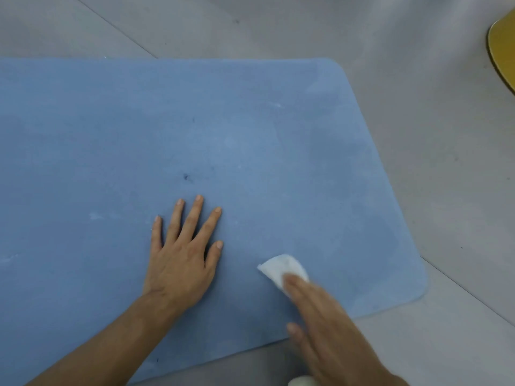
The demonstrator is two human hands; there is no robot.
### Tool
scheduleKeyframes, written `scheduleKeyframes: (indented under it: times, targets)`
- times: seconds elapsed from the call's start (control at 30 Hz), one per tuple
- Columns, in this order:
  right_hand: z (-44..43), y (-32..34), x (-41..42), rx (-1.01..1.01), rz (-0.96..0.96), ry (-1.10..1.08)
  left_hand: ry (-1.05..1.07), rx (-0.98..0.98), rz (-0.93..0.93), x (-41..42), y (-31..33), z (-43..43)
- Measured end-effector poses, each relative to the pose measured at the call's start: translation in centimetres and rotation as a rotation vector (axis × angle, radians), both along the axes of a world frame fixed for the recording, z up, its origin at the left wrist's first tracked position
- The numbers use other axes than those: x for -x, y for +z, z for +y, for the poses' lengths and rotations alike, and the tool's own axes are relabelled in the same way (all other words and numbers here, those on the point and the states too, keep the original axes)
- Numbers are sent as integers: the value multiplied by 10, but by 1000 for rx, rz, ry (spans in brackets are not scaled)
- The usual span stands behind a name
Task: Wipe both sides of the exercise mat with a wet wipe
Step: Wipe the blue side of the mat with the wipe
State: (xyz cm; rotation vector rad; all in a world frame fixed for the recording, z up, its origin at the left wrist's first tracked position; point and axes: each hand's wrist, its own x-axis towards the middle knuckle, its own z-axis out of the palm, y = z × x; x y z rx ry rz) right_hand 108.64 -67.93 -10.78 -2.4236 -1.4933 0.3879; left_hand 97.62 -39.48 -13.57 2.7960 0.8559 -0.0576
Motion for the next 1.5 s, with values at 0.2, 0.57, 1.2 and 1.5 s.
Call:
scheduleKeyframes:
  times: [0.2,0.57,1.2,1.5]
  targets:
    - [-35,-2,-66,104,-19,-546,-29,0,23,4,-1,7]
    - [97,-23,-100,0,0,-465,-15,-1,37,7,-1,23]
    - [198,-21,-143,97,-157,-73,122,50,58,47,10,64]
    - [242,-19,-59,-41,-122,278,182,56,69,67,14,74]
